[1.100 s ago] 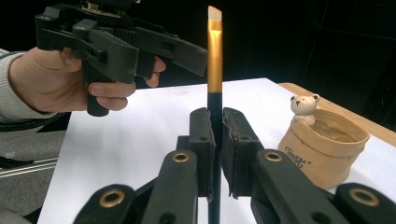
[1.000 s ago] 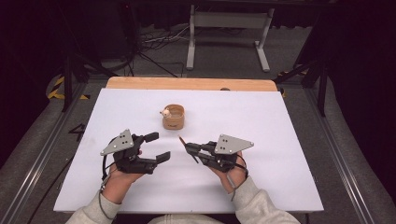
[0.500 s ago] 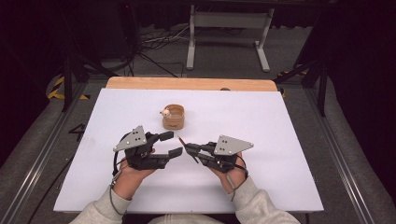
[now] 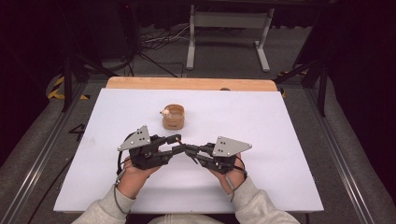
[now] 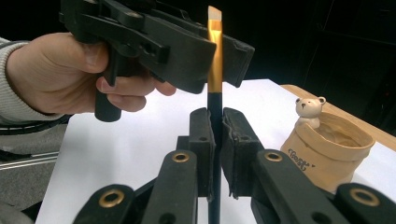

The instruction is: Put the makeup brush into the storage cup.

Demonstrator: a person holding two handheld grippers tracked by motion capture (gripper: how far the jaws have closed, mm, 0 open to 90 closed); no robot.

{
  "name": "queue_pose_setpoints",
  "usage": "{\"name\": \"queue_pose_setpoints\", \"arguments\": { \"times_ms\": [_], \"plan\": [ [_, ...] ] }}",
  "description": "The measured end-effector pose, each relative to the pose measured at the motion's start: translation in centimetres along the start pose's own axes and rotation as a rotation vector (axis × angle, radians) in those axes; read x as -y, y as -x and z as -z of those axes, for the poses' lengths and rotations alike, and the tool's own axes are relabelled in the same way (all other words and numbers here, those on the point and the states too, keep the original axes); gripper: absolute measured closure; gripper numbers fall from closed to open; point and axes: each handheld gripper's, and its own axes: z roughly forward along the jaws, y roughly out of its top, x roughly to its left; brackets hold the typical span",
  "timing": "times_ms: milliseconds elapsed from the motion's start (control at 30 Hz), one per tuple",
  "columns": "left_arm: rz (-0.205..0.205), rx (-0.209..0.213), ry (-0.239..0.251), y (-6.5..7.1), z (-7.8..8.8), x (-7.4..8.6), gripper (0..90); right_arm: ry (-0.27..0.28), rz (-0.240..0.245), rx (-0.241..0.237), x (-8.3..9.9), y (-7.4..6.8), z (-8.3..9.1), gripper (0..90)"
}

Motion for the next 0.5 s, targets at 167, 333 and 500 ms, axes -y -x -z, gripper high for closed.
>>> {"name": "queue_pose_setpoints", "arguments": {
  "times_ms": [167, 333, 500],
  "plan": [
    [0.002, 0.002, -0.002, 0.02, -0.08, 0.08, 68.3, -0.001, 0.000, -0.002, 0.02, 0.01, 0.00, 83.4],
    [0.010, -0.004, -0.002, -0.05, 0.06, 0.09, 73.8, -0.002, 0.000, -0.005, 0.04, 0.01, -0.04, 83.4],
    [-0.004, 0.003, -0.003, -0.10, 0.13, 0.18, 77.7, -0.001, 0.003, -0.007, 0.05, -0.01, -0.06, 83.4]
  ]
}}
